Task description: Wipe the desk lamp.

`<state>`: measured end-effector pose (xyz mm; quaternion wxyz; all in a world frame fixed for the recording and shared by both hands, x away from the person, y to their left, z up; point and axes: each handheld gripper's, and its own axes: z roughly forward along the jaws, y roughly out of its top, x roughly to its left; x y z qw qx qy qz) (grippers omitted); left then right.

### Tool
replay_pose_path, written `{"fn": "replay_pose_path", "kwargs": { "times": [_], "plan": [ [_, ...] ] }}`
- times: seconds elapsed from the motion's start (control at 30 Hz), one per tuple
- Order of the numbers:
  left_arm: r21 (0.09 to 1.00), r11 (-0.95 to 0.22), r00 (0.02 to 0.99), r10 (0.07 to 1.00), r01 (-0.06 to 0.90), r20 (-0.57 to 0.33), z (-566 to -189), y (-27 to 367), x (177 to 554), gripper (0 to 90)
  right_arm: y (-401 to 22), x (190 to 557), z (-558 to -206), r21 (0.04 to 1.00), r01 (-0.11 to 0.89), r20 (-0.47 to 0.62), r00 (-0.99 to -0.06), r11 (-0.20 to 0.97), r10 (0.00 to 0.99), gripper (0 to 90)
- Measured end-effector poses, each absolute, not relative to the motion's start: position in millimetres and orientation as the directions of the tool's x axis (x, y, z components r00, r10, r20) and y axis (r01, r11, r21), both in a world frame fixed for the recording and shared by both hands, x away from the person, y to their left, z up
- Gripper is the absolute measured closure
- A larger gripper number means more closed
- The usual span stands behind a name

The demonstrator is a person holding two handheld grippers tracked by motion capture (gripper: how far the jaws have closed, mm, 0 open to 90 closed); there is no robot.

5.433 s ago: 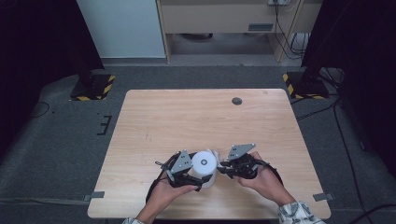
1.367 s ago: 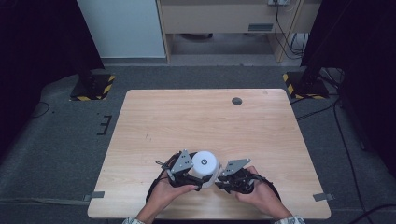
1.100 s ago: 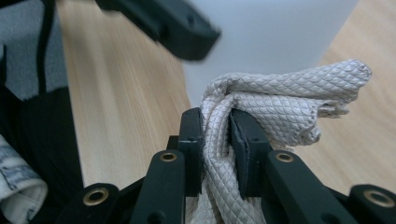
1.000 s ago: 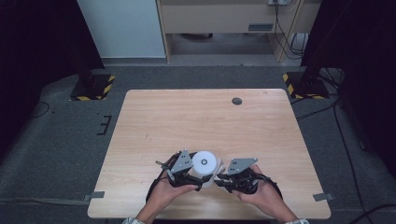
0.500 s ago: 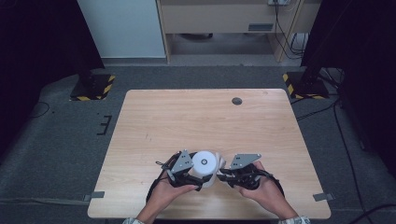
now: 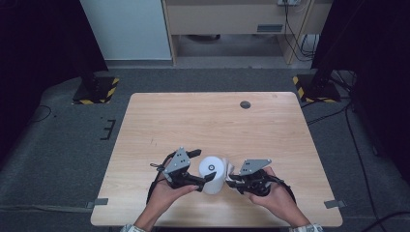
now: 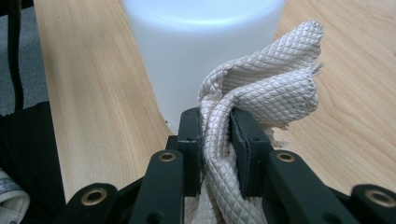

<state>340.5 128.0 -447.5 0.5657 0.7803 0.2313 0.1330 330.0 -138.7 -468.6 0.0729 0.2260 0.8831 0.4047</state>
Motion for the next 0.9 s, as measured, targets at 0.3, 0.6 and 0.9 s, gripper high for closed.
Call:
{"fn": "replay_pose_path", "kwargs": {
  "times": [0.3,0.6,0.9],
  "plan": [
    [0.913,-0.313,0.874,0.478,0.263,-0.088,-448,120,351,16.8,-136,331,-472,0.756,0.334,0.054,-0.889,0.562,0.455,74.8],
    [0.902,-0.307,0.867,0.482,0.304,-0.128,-453,119,355,23.6,-133,327,-488,0.746,0.343,0.071,-0.894,0.572,0.443,74.9],
    [0.902,-0.303,0.867,0.48,0.306,-0.133,-453,121,355,24.7,-118,311,-481,0.744,0.306,0.06,-0.916,0.594,0.396,75.2]
  ]
}}
